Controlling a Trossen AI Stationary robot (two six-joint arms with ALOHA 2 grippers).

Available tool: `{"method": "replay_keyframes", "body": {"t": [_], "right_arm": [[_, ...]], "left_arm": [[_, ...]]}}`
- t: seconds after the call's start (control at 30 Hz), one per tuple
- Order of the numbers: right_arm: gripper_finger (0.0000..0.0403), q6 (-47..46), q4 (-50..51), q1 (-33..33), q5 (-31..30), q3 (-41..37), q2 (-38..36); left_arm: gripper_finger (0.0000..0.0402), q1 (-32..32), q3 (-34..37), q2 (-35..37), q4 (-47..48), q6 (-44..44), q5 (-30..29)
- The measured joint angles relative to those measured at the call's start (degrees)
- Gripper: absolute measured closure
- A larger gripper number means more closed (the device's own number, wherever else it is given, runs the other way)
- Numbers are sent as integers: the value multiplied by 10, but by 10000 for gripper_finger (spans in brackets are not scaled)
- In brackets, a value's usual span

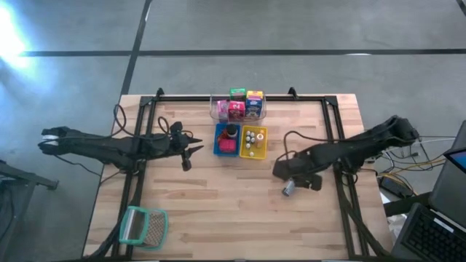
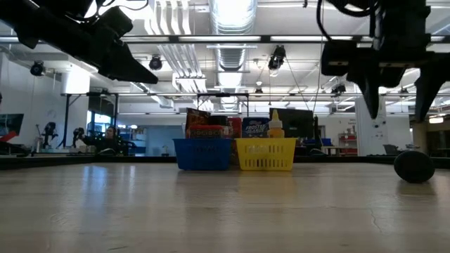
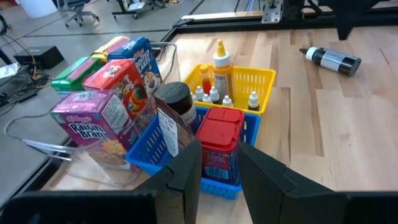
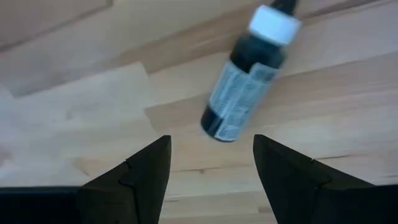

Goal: Pick & Place Kitchen Items
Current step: Put the large black food coloring bottle into the yellow bin

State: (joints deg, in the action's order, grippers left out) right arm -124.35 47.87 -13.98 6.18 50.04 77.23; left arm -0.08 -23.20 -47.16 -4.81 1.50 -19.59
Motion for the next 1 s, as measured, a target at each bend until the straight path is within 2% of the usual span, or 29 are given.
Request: {"method": "replay_keyframes", "body": {"t": [0.23, 0.5, 0.63, 0.77, 1.0], "right_arm": [[159, -5, -12, 0, 11, -9, 50], [142, -39, -26, 2, 13, -44, 73], [147, -46, -69, 5, 11, -77, 82], [159, -56, -130, 7, -19, -118, 76], [174, -34, -144, 10, -21, -143, 75]], "left_arm": [[293, 0, 0, 0, 3, 0, 0], [293, 0, 0, 0, 4, 0, 0], [293, 0, 0, 0, 4, 0, 0], [293, 0, 0, 0, 6, 0, 0], [293, 0, 0, -1, 8, 0, 0]]}}
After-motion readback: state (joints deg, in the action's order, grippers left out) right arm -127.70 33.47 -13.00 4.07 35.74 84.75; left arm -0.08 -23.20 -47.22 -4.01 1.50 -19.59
